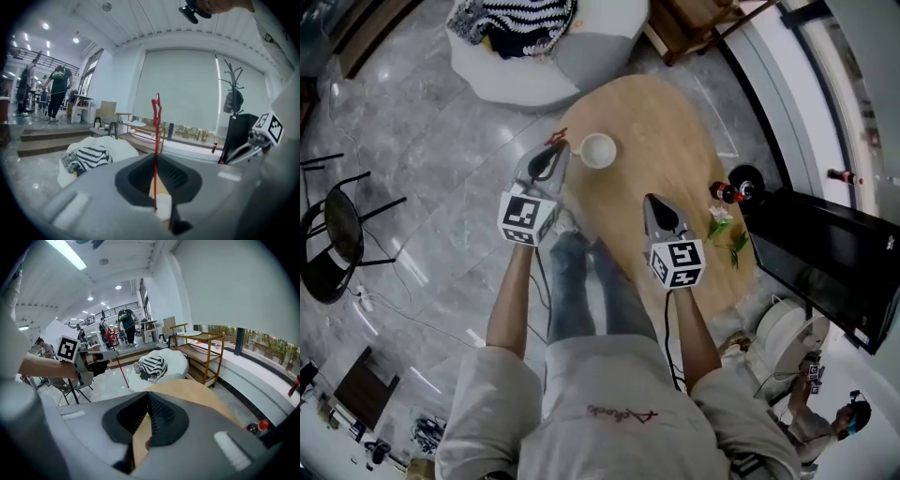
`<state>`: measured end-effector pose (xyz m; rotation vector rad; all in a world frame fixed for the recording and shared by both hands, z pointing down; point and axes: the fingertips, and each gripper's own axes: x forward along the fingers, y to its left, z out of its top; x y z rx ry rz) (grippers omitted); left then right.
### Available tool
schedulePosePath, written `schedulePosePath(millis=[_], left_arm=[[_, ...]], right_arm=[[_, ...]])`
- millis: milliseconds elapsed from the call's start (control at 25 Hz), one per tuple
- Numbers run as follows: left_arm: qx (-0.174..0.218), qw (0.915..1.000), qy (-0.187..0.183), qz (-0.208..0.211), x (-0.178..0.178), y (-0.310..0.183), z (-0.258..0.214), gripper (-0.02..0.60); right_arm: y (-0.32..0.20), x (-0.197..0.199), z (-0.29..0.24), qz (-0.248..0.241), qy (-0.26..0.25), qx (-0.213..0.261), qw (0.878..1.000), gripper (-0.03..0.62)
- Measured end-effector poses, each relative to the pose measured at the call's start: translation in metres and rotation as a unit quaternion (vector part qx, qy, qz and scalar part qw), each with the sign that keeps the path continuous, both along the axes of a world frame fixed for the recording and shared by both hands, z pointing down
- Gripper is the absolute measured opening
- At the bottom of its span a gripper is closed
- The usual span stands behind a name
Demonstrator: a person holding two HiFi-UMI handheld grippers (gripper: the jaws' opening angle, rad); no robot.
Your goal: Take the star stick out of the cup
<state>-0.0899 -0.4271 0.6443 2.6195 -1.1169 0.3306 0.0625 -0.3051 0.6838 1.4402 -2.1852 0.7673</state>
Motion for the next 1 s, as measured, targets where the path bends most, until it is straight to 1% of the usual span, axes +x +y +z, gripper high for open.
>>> schedulePosePath(millis=[200, 360, 520, 800, 1000], left_arm=[[0.004, 0.9999, -0.010, -0.002, -0.017, 0.014, -0.034, 0.009], [0.012, 0.9999, -0.010, -0.003, -0.016, 0.021, -0.076, 0.009], [0.018, 0.9997, -0.017, -0.003, -0.015, 0.026, -0.119, 0.009], [0.066, 0.9978, -0.011, 0.003, -0.011, 0.029, -0.209, 0.009], [0.096, 0.9953, -0.010, -0.003, -0.012, 0.030, -0.271, 0.009]], right_arm=[[-0.010, -0.002, -0.032, 0.018, 0.007, 0.027, 0.999, 0.002], [-0.026, -0.006, -0.073, 0.022, -0.002, 0.056, 0.998, 0.002], [-0.042, -0.012, -0.118, 0.021, -0.011, 0.089, 0.996, 0.002], [-0.062, -0.021, -0.215, 0.006, -0.008, 0.159, 0.987, 0.002], [-0.075, -0.026, -0.287, -0.002, -0.010, 0.212, 0.977, 0.002]])
